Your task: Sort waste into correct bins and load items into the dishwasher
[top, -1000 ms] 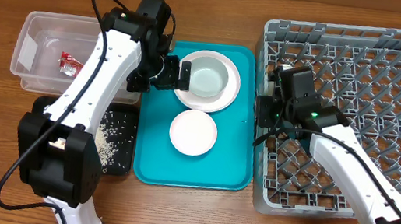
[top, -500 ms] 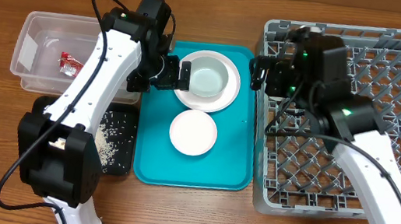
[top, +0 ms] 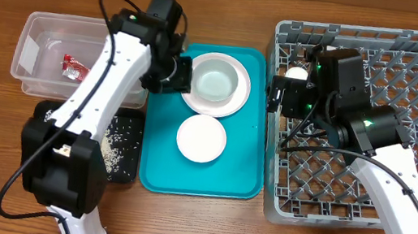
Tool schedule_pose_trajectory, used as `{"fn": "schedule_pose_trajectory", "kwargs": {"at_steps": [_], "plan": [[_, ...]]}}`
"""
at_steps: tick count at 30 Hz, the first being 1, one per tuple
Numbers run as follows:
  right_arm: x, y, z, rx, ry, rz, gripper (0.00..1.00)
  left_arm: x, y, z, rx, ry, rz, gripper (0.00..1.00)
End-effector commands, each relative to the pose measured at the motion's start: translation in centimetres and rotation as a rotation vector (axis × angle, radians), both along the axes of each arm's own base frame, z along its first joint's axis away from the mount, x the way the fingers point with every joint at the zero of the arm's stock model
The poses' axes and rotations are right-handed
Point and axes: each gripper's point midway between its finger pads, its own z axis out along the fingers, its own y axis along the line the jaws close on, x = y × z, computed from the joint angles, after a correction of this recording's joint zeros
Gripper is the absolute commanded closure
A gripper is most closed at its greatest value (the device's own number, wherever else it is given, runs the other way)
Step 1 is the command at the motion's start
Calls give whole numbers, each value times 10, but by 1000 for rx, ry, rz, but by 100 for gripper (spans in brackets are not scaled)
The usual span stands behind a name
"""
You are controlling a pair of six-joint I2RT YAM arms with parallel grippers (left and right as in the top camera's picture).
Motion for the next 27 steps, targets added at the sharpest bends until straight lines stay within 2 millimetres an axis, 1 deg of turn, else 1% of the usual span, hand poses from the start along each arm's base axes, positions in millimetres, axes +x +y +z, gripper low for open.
{"fn": "schedule_pose_trajectory", "kwargs": {"at_steps": [1, 3, 7, 9, 11, 15, 17, 23, 27], "plan": [[2, -7, 15, -32, -57, -14, 0, -26, -26, -9, -13, 52, -69, 79], [2, -7, 15, -32, -57, -14, 0, -39, -27, -23, 42, 84, -78, 76], [2, -7, 15, -32, -56, -14, 0, -60, -14, -50, 191, 136, -35, 75], [2, -7, 15, -32, -56, -14, 0, -67, -12, -59, 223, 149, -31, 70], [2, -7, 15, -32, -56, -14, 0, -73, -11, -67, 229, 162, -37, 68], [2, -7, 15, -32, -55, -13, 0, -74, -6, -74, 255, 159, -33, 64], [2, -7, 14, -33, -53, -13, 0, -72, -2, -76, 274, 150, -32, 58], [2, -7, 14, -33, -52, -14, 0, -70, -2, -82, 273, 134, -30, 50], [2, -7, 14, -33, -53, -13, 0, -71, -2, -89, 271, 130, -30, 50]]}}
